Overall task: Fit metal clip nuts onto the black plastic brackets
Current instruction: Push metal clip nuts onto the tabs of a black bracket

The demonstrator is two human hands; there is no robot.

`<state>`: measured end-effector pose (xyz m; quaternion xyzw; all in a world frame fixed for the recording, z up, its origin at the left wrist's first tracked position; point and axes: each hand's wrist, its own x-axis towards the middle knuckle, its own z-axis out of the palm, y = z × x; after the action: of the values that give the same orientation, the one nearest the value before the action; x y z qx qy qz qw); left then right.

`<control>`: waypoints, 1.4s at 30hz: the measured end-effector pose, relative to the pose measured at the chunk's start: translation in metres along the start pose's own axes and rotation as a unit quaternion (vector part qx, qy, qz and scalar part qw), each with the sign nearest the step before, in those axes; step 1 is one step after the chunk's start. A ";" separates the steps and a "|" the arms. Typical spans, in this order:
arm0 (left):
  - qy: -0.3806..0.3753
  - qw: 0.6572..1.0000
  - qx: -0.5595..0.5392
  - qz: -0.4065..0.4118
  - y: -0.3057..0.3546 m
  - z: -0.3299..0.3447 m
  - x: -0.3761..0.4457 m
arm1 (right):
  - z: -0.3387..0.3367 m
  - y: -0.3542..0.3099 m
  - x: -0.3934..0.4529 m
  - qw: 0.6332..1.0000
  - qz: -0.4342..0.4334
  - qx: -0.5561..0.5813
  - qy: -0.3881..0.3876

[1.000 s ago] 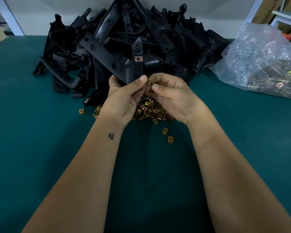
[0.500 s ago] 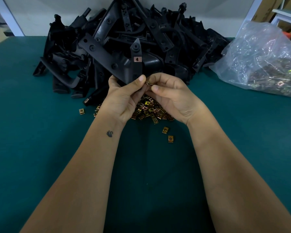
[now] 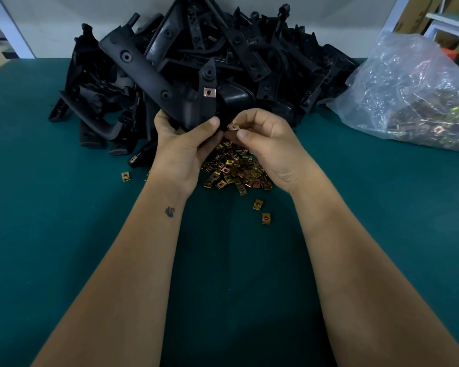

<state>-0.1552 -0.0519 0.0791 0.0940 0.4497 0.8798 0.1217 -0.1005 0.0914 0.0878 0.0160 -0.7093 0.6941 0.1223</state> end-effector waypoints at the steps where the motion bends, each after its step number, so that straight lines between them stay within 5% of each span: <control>1: 0.001 1.000 -0.003 -0.001 -0.001 0.000 0.000 | 0.000 0.001 0.000 1.000 -0.004 -0.014 0.011; 10: -0.016 0.996 -0.084 -0.026 -0.006 0.000 0.001 | 0.005 0.000 0.002 0.985 -0.077 -0.115 0.099; 20: -0.039 0.994 -0.088 -0.046 -0.008 0.000 0.000 | 0.008 -0.005 0.002 0.992 -0.008 0.043 0.115; 42: -0.057 0.995 -0.064 -0.059 -0.008 0.003 -0.002 | 0.020 -0.005 0.001 0.993 0.045 0.017 0.106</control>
<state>-0.1514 -0.0457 0.0745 0.1098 0.3899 0.8911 0.2045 -0.1039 0.0718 0.0925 -0.0872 -0.6804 0.7087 0.1652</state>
